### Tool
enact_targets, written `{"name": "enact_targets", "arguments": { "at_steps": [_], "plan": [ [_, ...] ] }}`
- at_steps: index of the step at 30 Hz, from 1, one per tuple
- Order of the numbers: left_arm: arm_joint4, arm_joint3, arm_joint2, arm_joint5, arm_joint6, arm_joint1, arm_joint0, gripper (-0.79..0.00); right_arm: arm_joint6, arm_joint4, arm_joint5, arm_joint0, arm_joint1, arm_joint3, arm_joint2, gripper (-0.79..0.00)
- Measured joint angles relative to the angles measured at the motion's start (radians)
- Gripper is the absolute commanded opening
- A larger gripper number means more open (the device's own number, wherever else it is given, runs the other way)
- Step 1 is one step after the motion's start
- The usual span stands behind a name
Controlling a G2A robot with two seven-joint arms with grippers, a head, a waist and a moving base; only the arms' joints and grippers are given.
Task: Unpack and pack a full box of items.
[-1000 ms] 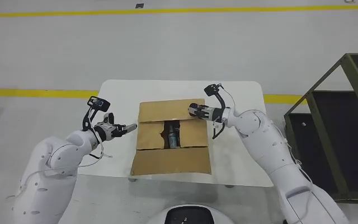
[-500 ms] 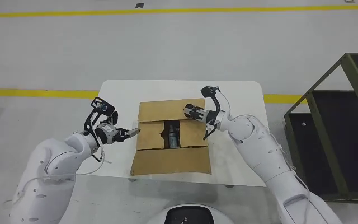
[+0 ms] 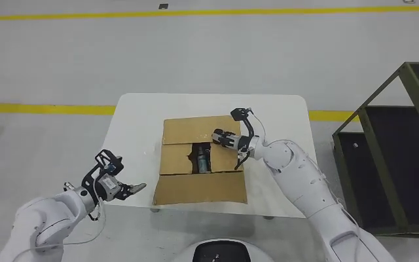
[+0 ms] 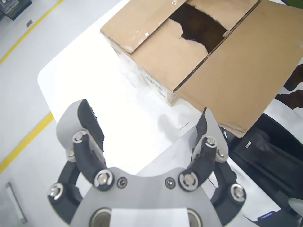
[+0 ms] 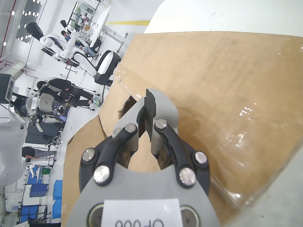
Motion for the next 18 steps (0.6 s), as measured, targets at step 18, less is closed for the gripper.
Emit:
{"name": "enact_targets", "arguments": {
  "at_steps": [18],
  "plan": [
    [0.347,0.047,0.170,0.026,0.280,-0.003,0.013,0.000,-0.006,-0.010,0.017,0.000,-0.001,0.004,0.006,-0.785]
  ]
}}
